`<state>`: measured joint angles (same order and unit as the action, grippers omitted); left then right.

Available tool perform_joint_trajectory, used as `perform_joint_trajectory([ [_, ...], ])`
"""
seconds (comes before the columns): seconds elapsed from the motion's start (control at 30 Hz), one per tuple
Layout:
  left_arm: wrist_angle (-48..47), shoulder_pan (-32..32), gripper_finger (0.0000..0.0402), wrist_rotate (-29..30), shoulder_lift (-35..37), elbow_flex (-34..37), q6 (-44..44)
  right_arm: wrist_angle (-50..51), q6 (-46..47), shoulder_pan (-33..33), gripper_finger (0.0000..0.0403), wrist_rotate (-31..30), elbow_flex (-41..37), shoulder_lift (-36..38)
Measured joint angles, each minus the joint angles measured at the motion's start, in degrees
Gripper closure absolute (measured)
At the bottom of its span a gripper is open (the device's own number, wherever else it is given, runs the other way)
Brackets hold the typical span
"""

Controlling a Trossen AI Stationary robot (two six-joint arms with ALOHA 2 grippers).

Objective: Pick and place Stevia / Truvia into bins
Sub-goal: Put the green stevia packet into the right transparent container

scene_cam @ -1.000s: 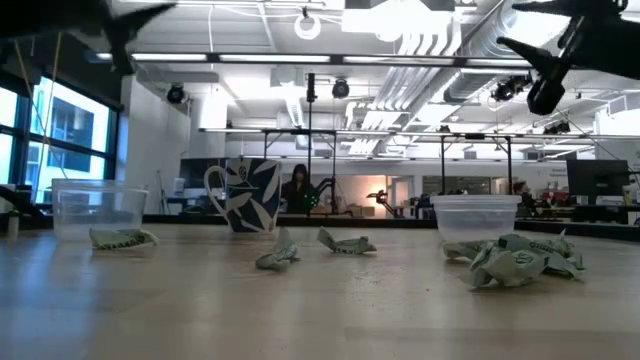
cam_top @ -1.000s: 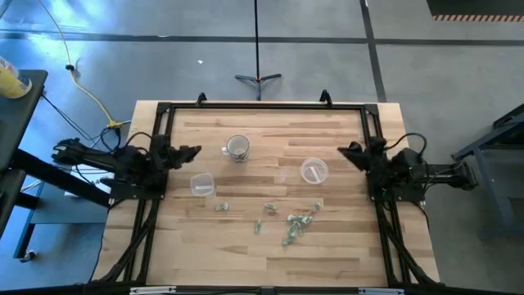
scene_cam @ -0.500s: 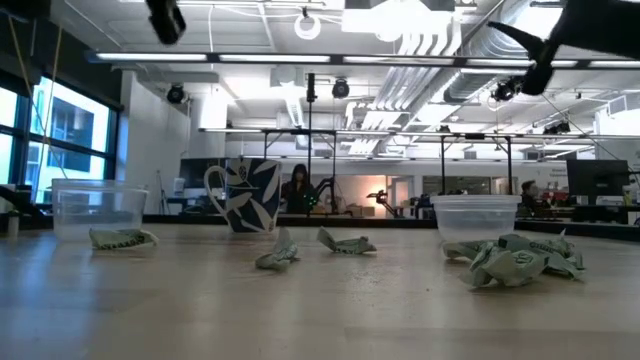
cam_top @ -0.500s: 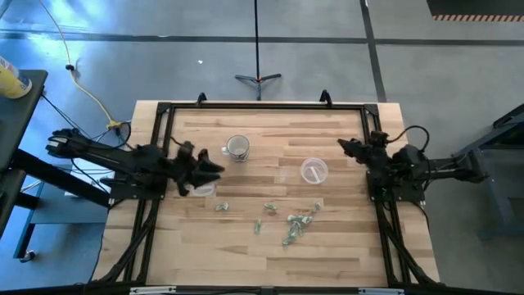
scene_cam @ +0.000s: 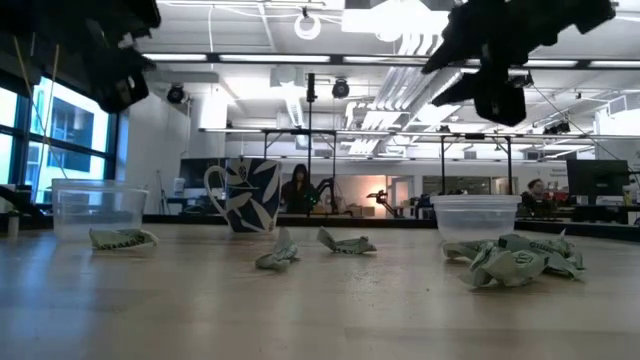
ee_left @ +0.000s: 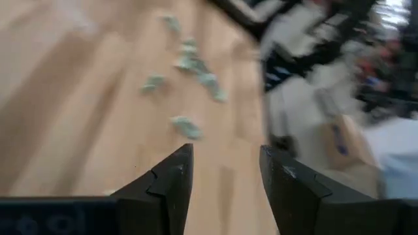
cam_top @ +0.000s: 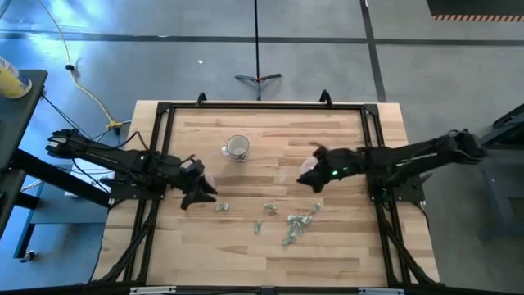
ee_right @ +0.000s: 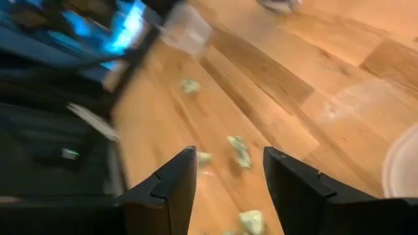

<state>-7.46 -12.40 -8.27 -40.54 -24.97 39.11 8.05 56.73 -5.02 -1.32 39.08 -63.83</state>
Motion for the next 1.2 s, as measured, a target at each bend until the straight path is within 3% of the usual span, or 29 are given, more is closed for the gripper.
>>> perform_joint_trajectory([
  [0.13, -6.0, -1.0, 0.0190, -1.3, 2.7, 0.0, -3.2, 8.8, -2.7, -2.2, 0.0234, -3.9, 7.8, -7.3],
  [0.27, -16.4, -3.8, 0.0190, 5.6, 3.9, 0.0, -5.9, 21.1, -4.4, -3.6, 0.0234, -7.8, 14.6, -14.2],
  [0.43, -24.3, -5.3, 0.0190, 16.6, 3.6, 0.0, -6.4, 22.6, -12.1, -3.8, 0.0233, -2.5, 19.2, -22.4],
  [0.57, -20.2, -5.2, 0.0190, 18.1, 3.6, 0.0, -4.5, 22.6, -19.5, -3.8, 0.0233, -0.5, 22.8, -28.2],
  [0.8, -11.5, -5.2, 0.0190, 15.0, 3.6, 0.0, -0.6, 23.0, -34.8, -3.8, 0.0233, -4.8, 29.3, -32.8],
  [0.87, -10.9, -5.3, 0.0190, 16.5, 3.5, 0.0, -2.5, 23.1, -37.9, -3.7, 0.0233, -4.9, 29.6, -33.7],
  [1.03, -9.8, -5.3, 0.0190, 20.9, 3.4, 0.0, -2.4, 20.7, -42.7, -4.0, 0.0233, 0.6, 29.5, -38.4],
  [1.2, -10.1, -5.3, 0.0190, 20.8, 3.4, 0.0, -2.7, 15.7, -42.3, -5.8, 0.0233, 0.5, 29.4, -42.8],
])
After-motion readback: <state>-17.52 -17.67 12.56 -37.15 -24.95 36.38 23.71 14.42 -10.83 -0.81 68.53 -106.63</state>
